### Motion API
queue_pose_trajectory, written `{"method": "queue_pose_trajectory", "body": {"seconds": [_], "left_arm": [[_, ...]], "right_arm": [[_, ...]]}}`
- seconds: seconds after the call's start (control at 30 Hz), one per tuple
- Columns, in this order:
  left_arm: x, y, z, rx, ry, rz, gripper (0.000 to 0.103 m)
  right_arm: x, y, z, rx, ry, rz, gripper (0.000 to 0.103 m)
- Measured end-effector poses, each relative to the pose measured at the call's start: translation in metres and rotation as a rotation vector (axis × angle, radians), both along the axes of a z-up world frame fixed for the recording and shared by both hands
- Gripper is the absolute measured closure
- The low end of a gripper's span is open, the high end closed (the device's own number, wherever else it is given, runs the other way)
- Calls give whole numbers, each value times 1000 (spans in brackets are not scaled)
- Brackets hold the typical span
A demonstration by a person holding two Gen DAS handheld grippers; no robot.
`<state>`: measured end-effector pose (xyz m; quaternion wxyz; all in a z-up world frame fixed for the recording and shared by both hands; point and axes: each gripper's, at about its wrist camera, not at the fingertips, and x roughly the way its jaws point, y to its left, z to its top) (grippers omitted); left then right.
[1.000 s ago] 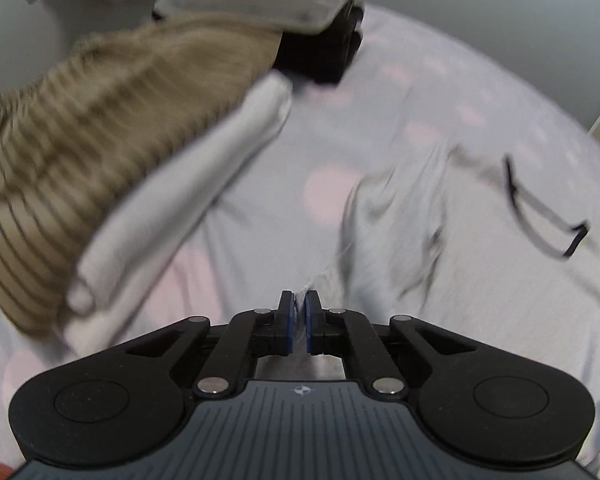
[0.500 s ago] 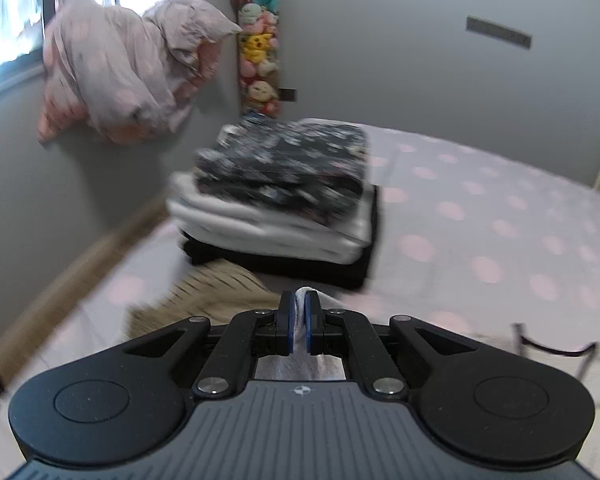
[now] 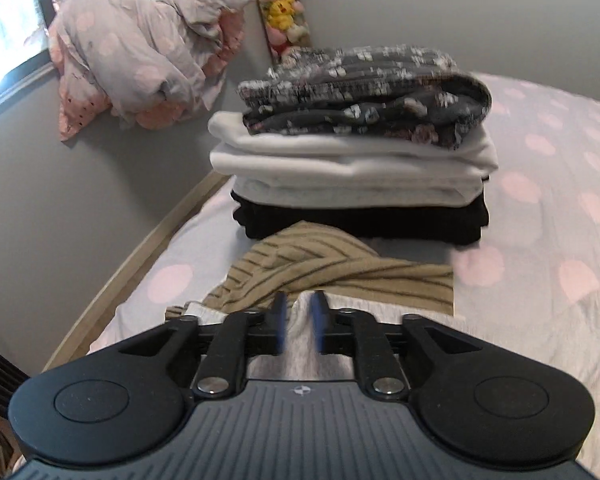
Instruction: Fold clothes
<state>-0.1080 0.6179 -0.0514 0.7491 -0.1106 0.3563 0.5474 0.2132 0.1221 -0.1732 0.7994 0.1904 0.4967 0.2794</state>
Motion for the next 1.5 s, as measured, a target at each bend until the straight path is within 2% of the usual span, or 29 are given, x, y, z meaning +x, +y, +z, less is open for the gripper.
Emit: {"method": "queue_pose_trajectory", "body": {"seconds": [0.07, 0.2, 0.33, 0.4, 0.53, 0.6, 0.8, 0.97, 1.03, 1.1, 1.13, 1.17, 1.2, 1.23, 1.3, 1.5], "left_arm": [[2, -5, 5, 45, -15, -20, 69], [17, -34, 24, 143, -31, -165, 59], [56, -55, 22, 70, -53, -362, 57], [82, -62, 11, 29, -52, -433, 57], [133, -69, -24, -43, -23, -536, 56], [154, -68, -46, -82, -11, -563, 55], [194, -53, -93, -175, -46, -579, 54], [211, -46, -117, -238, -63, -562, 52], [217, -45, -126, -252, -24, -563, 53], [218, -48, -129, -240, -19, -566, 58], [219, -48, -128, -244, -26, -564, 66], [220, -48, -128, -251, -38, -566, 80], [221, -49, -128, -258, -50, -567, 88], [222, -52, -126, -254, -53, -565, 96], [225, -58, -122, -234, -45, -551, 97], [217, -68, -89, -164, -79, -492, 98]], "right_arm": [[-2, -1, 6, 1, -19, -1, 62], [-7, -1, 22, -7, -82, 15, 62], [1, 3, 40, -37, -144, 68, 62], [16, 4, 46, -67, -184, 106, 63], [60, 13, 53, -192, -290, 157, 63], [83, 19, 52, -254, -331, 173, 63], [146, 38, 31, -315, -358, 196, 63], [183, 54, 10, -345, -351, 214, 63], [190, 59, 0, -355, -336, 222, 63], [189, 62, -6, -366, -344, 227, 64], [188, 63, -8, -371, -352, 230, 67], [186, 64, -9, -381, -358, 234, 71], [184, 65, -8, -396, -364, 240, 85], [182, 66, -6, -413, -372, 247, 93], [177, 71, -2, -452, -396, 262, 99], [163, 78, 34, -539, -504, 190, 100]]}}
